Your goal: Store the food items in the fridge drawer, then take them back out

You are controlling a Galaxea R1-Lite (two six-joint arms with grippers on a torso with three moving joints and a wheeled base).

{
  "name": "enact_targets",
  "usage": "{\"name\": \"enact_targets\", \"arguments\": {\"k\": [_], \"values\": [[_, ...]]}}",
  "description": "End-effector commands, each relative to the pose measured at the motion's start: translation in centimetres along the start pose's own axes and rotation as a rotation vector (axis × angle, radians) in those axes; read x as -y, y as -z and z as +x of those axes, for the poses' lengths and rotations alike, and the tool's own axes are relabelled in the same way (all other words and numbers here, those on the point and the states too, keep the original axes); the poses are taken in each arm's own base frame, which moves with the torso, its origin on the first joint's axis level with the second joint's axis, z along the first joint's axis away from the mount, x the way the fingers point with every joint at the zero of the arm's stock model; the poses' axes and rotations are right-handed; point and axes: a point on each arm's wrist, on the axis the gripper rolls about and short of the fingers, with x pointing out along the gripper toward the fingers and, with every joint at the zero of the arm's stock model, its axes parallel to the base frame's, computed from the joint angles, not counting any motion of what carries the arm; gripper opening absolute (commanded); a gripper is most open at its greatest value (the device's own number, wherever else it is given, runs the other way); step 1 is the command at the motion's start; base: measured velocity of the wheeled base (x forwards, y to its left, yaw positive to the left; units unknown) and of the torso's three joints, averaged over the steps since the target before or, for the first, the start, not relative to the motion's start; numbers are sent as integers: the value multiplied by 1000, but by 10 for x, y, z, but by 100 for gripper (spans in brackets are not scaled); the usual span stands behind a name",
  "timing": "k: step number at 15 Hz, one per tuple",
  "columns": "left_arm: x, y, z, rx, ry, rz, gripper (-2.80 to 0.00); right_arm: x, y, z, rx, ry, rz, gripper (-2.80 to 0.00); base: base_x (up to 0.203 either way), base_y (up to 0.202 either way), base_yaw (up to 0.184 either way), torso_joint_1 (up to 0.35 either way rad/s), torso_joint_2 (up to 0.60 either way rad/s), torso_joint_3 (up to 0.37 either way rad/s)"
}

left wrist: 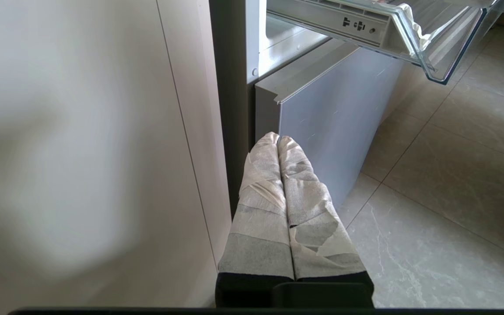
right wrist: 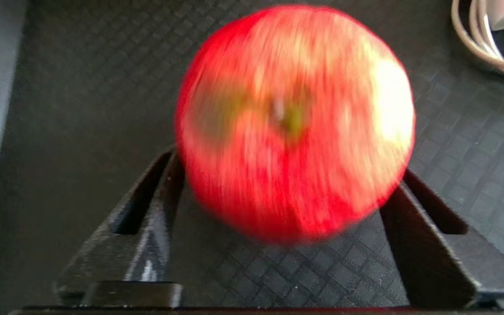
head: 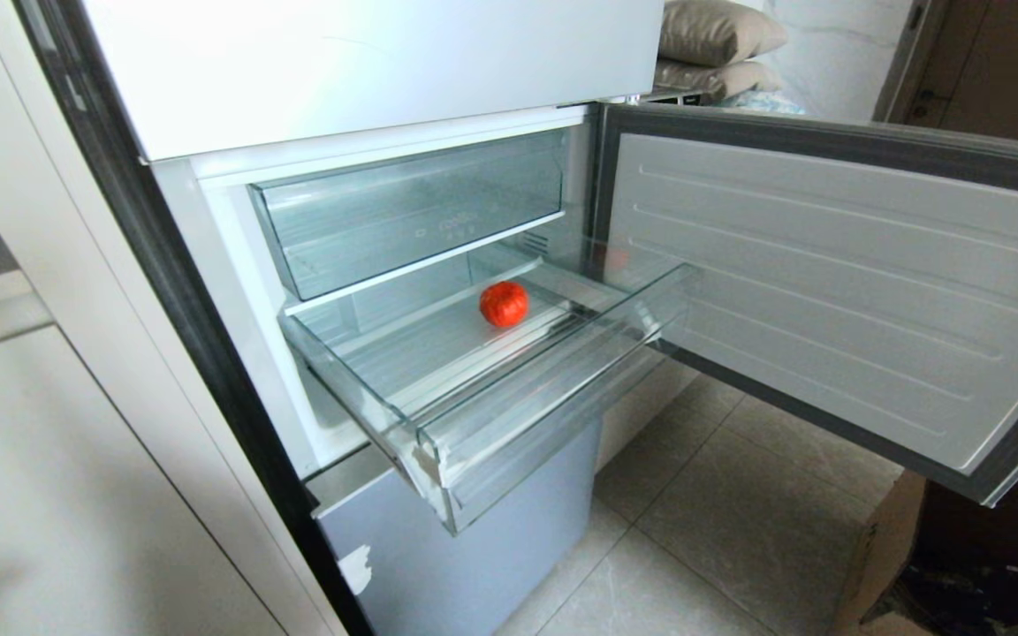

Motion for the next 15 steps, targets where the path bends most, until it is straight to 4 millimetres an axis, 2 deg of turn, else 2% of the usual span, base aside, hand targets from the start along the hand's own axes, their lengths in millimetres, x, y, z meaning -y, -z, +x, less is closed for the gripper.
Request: {"name": "enact_targets", "arguments": {"k": [1,4,7,8,12,15], "values": [[0,0,0,0,0,0,-280,-3,-9,-9,27,-4,2,0,0,0,0,0,0,0],[0,0,0,0,0,0,-280,-9,-23,-37,73,-10,2,0,0,0,0,0,0,0],[0,0,0,0,0,0,-280,-20,-37,-84,136,-43,4,0,0,0,0,0,0,0],[0,0,0,0,0,0,-280,-24,-43,-104,168,-53,3,-280,0,0,0,0,0,0],[0,0,0,0,0,0,-280,-46,-69,-205,380,-91,2,-280,0,0,0,0,0,0],[0,0,0,0,0,0,-280,-62,-65,-286,548,-99,-95,-280,0,0,0,0,0,0]]}}
